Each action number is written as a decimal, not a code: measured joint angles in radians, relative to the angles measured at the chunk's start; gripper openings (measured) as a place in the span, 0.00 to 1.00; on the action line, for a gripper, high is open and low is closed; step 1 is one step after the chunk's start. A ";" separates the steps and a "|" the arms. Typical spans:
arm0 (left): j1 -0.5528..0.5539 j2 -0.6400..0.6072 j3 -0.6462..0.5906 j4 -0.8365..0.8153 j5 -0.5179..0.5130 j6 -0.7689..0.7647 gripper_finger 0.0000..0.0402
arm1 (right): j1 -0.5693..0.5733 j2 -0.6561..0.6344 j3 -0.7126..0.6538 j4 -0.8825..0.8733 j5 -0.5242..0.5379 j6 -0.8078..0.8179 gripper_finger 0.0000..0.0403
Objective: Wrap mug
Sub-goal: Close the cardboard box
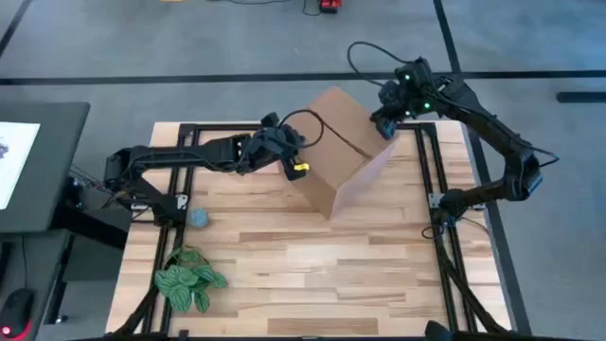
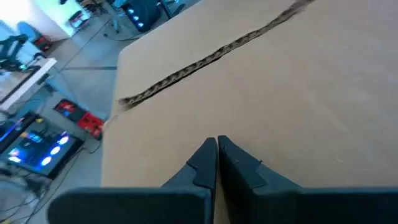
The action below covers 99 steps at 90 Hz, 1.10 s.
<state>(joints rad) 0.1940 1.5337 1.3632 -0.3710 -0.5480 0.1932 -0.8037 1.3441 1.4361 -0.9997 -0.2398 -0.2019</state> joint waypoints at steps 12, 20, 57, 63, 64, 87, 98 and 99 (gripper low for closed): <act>0.025 0.000 0.000 -0.005 -0.020 0.043 0.00 | 0.054 -0.002 0.000 -0.027 0.002 0.023 0.16; 0.050 0.000 0.000 -0.009 -0.026 0.069 0.00 | 0.098 -0.002 0.000 -0.032 0.003 0.046 0.16; 0.182 -0.002 -0.002 -0.026 -0.026 0.140 0.00 | 0.262 0.002 -0.004 0.051 0.177 0.174 0.16; 0.199 -0.002 -0.002 -0.024 -0.025 0.143 0.00 | 0.277 0.005 -0.005 0.056 0.176 0.177 0.16; 0.201 -0.001 -0.002 -0.023 -0.025 0.143 0.00 | 0.280 0.006 -0.005 0.057 0.176 0.178 0.16; 0.221 0.001 -0.002 -0.022 -0.006 0.126 0.00 | 0.344 0.049 -0.003 0.101 0.174 0.206 0.16; 0.221 0.001 -0.002 -0.023 -0.004 0.123 0.00 | 0.362 0.079 -0.001 0.121 0.167 0.214 0.16; 0.221 0.001 -0.002 -0.024 -0.004 0.123 0.00 | 0.363 0.080 -0.001 0.122 0.167 0.213 0.16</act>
<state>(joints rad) 0.4145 1.5349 1.3613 -0.3945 -0.5516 0.3161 -0.4411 1.4243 1.4349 -0.8774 -0.0727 0.0115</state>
